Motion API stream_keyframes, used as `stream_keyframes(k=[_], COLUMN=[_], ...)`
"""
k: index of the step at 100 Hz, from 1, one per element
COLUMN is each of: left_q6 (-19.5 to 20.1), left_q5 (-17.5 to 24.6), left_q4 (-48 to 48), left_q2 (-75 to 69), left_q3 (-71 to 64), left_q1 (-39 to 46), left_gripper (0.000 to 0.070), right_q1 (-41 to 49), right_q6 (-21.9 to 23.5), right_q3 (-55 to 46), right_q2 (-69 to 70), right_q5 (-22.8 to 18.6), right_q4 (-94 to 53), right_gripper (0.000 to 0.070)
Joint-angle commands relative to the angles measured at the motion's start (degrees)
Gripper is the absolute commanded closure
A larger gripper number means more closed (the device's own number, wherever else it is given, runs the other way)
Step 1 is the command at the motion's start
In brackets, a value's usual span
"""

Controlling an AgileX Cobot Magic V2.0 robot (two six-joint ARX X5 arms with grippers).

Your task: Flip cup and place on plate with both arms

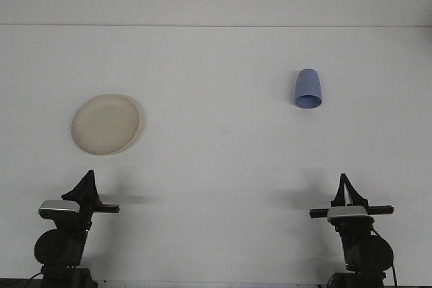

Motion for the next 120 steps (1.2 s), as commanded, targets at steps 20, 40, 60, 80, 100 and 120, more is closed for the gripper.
stream_keyframes(k=[20,40,60,80,100,120], left_q6=[-0.4,-0.4,-0.4,-0.4,-0.4,-0.4], left_q5=[-0.2,-0.2,-0.2,-0.2,-0.2,-0.2], left_q4=[0.5,0.6,0.6,0.6,0.6,0.5], left_q2=[-0.1,-0.1,-0.1,-0.1,-0.1,-0.1], left_q3=[-1.1,-1.1,-1.1,-1.1,-1.1,-1.1], left_q1=[-0.1,-0.1,-0.1,-0.1,-0.1,-0.1], left_gripper=[0.0686,0.0686,0.0686,0.0686,0.0686,0.0686], right_q1=[0.0,0.0,0.0,0.0,0.0,0.1], right_q6=[0.2,6.7,21.7,30.4,26.6,19.8], right_q3=[-0.1,-0.1,-0.1,4.0,17.8,30.3], right_q2=[0.0,0.0,0.0,1.0,13.4,31.6], right_q5=[0.0,-0.7,0.1,1.7,1.5,-3.0], right_q4=[1.0,1.0,1.0,2.9,-1.1,-2.4], right_gripper=[0.0700,0.0700,0.0700,0.0700,0.0700,0.0128])
